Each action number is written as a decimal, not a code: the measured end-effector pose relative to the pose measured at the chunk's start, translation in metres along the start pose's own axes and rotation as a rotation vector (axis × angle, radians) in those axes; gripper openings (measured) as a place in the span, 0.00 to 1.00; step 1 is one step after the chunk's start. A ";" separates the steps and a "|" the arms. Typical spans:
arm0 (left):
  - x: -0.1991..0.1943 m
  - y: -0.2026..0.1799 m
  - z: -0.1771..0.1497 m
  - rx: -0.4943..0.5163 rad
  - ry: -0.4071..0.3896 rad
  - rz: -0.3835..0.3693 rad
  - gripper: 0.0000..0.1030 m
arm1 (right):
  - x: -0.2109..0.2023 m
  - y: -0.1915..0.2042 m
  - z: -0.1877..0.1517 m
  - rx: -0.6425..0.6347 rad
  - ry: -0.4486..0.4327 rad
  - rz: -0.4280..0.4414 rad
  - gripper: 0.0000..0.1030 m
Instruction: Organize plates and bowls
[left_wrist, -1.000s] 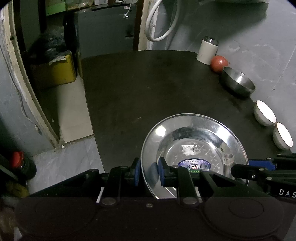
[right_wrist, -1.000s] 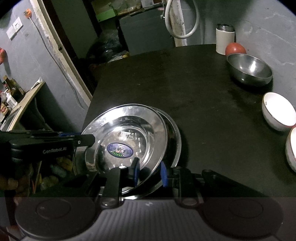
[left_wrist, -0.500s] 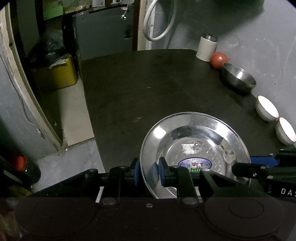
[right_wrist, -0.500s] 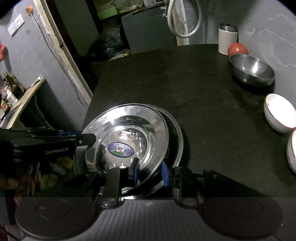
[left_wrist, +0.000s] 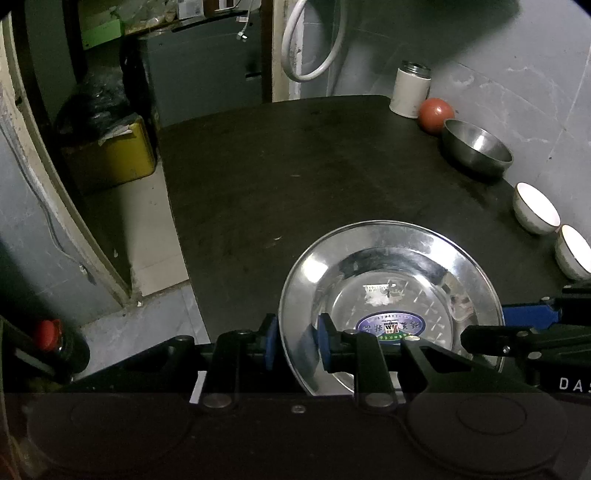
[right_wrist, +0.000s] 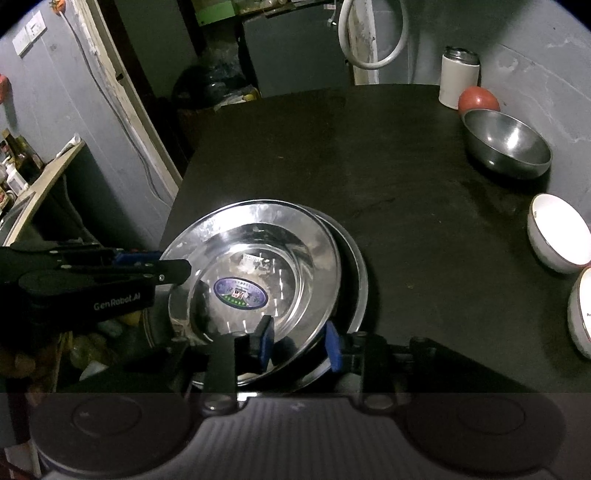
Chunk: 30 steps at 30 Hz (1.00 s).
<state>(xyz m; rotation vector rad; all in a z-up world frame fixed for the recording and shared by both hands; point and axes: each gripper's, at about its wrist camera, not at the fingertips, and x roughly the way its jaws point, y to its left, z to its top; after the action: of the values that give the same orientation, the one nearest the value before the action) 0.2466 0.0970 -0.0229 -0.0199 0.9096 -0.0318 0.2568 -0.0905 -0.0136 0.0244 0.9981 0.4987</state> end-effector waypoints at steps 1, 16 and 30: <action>0.000 0.000 0.000 -0.003 -0.001 -0.005 0.25 | 0.000 0.001 0.000 0.000 0.002 -0.001 0.34; 0.000 0.002 0.000 -0.005 -0.004 -0.010 0.33 | -0.003 0.001 0.004 -0.002 -0.002 -0.006 0.48; -0.009 0.015 0.022 -0.134 -0.079 -0.017 0.99 | -0.022 -0.018 -0.001 0.067 -0.092 -0.013 0.93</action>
<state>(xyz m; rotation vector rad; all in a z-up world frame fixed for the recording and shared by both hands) 0.2591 0.1126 -0.0026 -0.1524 0.8310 0.0140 0.2532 -0.1160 -0.0015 0.1001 0.9237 0.4487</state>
